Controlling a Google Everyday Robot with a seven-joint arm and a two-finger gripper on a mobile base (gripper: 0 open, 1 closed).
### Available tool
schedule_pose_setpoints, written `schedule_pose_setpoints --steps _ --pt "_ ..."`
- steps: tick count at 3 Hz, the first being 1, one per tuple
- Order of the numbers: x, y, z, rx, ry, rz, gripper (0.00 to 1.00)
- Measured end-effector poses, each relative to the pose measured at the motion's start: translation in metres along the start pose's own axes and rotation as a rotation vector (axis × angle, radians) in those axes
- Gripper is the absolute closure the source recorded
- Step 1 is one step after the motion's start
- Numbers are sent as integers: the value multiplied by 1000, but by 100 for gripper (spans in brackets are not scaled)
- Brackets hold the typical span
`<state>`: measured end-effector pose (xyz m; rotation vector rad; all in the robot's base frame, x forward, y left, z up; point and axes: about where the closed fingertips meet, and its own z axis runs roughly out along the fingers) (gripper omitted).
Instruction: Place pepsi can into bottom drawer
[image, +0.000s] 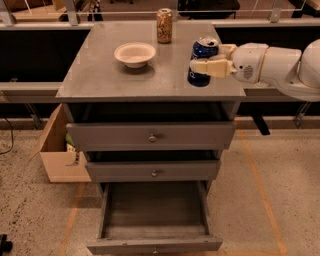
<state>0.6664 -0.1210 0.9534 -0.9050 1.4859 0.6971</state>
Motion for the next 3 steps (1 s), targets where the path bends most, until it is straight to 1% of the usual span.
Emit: schedule_pose_setpoints --steps 1,2,3 --pt "2 53 -40 -95 0 16 100" --pt "4 59 -37 -96 -2 22 100" --pt "25 90 -31 -103 -9 45 100"
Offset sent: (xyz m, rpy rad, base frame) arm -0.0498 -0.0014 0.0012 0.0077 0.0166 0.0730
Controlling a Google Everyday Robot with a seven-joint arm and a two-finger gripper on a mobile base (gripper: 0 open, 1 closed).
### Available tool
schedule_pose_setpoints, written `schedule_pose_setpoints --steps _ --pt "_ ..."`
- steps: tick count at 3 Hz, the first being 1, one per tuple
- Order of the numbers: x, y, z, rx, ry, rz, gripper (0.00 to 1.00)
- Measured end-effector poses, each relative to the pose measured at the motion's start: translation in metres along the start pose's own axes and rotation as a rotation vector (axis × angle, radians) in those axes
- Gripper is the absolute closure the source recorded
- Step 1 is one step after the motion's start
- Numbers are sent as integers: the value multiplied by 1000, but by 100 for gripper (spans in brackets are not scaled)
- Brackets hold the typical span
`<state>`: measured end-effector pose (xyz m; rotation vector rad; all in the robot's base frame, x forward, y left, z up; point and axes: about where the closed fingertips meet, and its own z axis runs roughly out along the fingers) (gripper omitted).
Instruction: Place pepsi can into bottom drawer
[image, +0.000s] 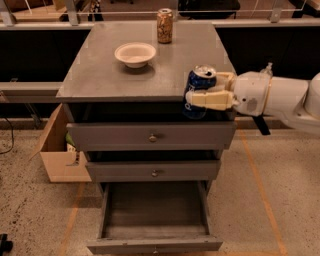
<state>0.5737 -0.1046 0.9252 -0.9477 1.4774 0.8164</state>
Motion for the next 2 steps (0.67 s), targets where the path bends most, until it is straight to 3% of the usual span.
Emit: schedule_pose_setpoints --steps 1,2 --pt "45 49 24 -45 -7 -24 100" --pt "98 88 50 -145 20 -106 100"
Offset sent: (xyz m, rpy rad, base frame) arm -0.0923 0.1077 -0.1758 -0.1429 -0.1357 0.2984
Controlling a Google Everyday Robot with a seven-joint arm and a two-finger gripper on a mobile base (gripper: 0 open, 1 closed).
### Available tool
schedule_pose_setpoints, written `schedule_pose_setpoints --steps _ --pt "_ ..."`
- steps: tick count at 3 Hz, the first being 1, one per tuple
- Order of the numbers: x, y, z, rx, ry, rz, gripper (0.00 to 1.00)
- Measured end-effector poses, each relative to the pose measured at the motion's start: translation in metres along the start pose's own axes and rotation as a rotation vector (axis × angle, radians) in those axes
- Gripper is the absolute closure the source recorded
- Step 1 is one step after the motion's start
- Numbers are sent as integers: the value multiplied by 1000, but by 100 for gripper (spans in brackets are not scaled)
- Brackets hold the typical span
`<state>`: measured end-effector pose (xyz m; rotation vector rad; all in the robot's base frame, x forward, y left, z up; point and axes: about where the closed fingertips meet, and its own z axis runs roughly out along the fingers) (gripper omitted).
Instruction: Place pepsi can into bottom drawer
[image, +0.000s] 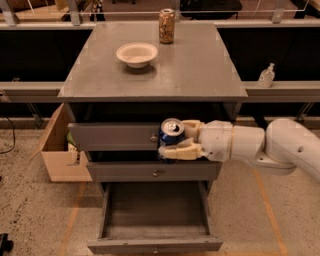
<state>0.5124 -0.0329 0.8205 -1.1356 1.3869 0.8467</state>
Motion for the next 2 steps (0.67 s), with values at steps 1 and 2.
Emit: schedule_pose_setpoints --steps 1,2 --pt "39 29 29 -137 30 -62 100" --pt "45 36 37 -172 36 -79 100"
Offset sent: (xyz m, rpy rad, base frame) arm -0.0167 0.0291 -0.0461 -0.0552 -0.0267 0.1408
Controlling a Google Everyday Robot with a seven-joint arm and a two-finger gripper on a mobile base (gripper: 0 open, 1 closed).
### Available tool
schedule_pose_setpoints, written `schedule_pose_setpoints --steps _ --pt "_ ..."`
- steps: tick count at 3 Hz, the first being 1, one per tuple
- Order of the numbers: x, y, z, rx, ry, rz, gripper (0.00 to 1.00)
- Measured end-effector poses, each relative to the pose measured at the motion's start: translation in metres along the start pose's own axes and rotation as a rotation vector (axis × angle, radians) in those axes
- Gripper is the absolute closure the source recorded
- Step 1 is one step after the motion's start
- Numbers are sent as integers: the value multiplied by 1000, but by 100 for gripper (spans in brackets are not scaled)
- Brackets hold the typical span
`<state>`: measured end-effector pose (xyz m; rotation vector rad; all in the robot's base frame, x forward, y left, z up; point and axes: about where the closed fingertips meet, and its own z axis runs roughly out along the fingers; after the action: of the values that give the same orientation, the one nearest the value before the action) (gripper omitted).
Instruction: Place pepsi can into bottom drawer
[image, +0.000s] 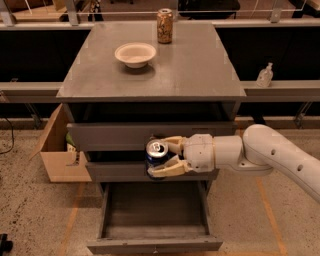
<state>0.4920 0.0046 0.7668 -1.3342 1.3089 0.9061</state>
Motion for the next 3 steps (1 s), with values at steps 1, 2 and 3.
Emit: schedule_pose_setpoints --steps 1,2,3 --pt "-6 3 2 0 21 2 100" --pt "14 23 15 50 -27 54 100" --pt "61 36 41 97 -32 54 100"
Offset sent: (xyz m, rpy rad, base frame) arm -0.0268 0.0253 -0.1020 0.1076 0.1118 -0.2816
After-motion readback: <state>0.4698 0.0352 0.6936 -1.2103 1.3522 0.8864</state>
